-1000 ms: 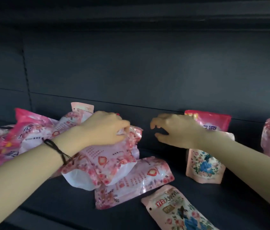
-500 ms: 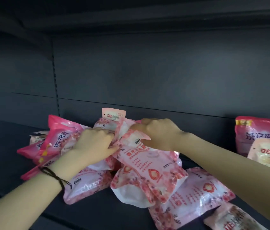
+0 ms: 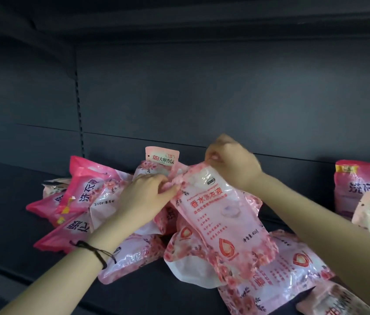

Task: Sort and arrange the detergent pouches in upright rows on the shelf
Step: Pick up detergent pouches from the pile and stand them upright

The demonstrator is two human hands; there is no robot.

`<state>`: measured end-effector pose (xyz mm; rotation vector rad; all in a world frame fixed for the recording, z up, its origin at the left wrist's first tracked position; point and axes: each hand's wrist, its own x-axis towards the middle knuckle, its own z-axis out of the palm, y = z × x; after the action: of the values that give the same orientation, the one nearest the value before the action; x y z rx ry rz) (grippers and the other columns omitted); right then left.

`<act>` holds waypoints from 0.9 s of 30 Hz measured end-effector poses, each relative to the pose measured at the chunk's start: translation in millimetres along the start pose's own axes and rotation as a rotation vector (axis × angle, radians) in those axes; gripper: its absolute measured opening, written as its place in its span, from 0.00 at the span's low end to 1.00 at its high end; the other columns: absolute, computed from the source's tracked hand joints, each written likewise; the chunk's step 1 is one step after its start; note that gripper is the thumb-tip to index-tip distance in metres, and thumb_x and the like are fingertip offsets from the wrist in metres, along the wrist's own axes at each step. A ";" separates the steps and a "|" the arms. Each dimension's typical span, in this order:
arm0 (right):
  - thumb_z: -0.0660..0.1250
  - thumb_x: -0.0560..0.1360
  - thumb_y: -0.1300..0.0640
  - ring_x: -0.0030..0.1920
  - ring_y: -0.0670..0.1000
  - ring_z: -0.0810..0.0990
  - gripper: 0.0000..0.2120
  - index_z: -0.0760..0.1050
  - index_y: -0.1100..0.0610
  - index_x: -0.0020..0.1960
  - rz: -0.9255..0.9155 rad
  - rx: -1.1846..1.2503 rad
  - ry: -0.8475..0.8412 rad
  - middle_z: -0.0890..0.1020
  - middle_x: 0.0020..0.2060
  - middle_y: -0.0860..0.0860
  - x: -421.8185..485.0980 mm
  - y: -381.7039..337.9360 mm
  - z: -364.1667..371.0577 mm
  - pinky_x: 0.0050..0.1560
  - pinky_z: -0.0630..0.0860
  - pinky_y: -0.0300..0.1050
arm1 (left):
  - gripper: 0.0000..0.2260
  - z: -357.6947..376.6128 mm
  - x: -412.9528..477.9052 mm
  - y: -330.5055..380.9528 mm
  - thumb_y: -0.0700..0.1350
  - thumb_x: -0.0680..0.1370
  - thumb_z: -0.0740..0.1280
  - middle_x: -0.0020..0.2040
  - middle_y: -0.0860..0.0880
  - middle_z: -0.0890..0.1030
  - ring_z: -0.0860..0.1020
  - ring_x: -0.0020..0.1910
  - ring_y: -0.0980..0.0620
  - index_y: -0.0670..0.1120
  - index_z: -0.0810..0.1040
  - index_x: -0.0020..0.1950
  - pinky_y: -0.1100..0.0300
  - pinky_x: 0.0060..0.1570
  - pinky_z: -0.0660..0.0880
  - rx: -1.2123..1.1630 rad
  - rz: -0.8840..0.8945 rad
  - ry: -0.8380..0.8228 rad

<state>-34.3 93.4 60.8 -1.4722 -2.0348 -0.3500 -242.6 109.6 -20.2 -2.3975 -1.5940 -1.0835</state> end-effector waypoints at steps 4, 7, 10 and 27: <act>0.65 0.76 0.64 0.43 0.45 0.73 0.07 0.77 0.56 0.41 0.055 0.286 0.122 0.70 0.43 0.46 -15.5 11.5 -25.5 0.47 0.70 0.29 | 0.11 -4.7 -12.1 38.5 0.57 0.76 0.66 0.42 0.59 0.85 0.82 0.43 0.60 0.51 0.82 0.46 0.67 0.44 0.73 -0.915 -0.208 -0.018; 0.63 0.78 0.64 0.41 0.47 0.74 0.09 0.74 0.54 0.40 0.133 0.572 0.127 0.75 0.38 0.44 -35.6 14.8 -29.7 0.45 0.72 0.37 | 0.12 2.1 -25.2 64.7 0.57 0.71 0.70 0.45 0.54 0.86 0.84 0.45 0.56 0.50 0.82 0.48 0.55 0.52 0.76 -1.168 -0.286 -0.140; 0.65 0.78 0.58 0.39 0.50 0.80 0.03 0.72 0.52 0.47 0.291 0.993 0.120 0.81 0.39 0.49 -58.4 18.0 -27.7 0.40 0.78 0.46 | 0.07 5.2 -33.0 81.8 0.50 0.74 0.70 0.47 0.51 0.86 0.84 0.48 0.52 0.49 0.82 0.49 0.49 0.56 0.77 -1.238 -0.282 -0.101; 0.67 0.75 0.51 0.46 0.56 0.86 0.10 0.81 0.57 0.49 0.528 1.336 0.414 0.86 0.46 0.56 -163.8 90.8 -104.3 0.39 0.82 0.47 | 0.11 22.0 -1.2 233.8 0.50 0.76 0.69 0.49 0.45 0.86 0.84 0.48 0.47 0.44 0.83 0.50 0.49 0.54 0.79 -1.622 -0.275 -0.259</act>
<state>116.4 -56.4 32.5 -0.8458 -0.9959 0.7400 -37.5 10.0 36.0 -3.1047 -1.1461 -3.1012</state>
